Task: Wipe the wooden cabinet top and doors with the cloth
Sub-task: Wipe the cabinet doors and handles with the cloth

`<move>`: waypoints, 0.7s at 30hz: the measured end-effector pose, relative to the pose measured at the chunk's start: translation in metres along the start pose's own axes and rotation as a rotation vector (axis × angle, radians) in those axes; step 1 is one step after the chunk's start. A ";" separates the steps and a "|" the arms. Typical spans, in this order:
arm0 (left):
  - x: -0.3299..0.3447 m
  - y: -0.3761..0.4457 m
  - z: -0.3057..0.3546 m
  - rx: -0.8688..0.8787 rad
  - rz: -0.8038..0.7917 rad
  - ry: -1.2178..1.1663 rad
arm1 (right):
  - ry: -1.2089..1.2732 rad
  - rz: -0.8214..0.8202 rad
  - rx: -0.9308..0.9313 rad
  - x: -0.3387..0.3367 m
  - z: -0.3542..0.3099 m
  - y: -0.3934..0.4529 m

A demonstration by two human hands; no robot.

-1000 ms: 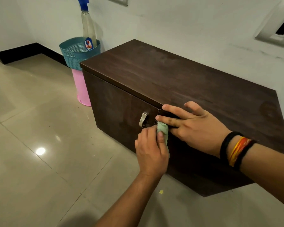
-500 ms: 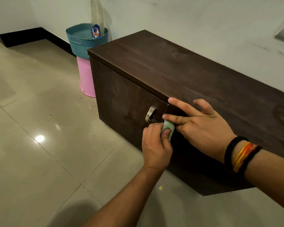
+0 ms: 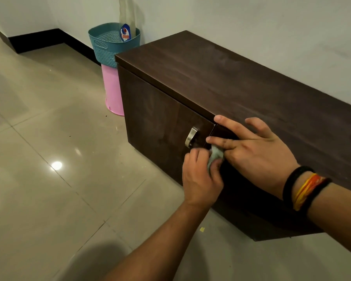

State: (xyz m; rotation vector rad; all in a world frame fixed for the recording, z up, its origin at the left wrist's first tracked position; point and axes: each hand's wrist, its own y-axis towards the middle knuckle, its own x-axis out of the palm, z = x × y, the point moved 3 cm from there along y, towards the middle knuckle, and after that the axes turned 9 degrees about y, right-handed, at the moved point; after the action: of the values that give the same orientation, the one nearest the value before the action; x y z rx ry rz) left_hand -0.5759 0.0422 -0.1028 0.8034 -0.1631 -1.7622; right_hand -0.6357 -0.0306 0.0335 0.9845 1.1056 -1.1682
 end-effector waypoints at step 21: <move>-0.008 0.017 -0.011 0.140 -0.153 -0.093 | 0.008 0.035 -0.005 0.002 0.001 0.001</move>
State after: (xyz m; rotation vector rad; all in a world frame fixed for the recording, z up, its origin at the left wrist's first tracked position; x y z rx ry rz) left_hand -0.5548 0.0464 -0.0988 0.8536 -0.2966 -1.9507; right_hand -0.6348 -0.0314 0.0318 1.0012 1.0934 -1.1338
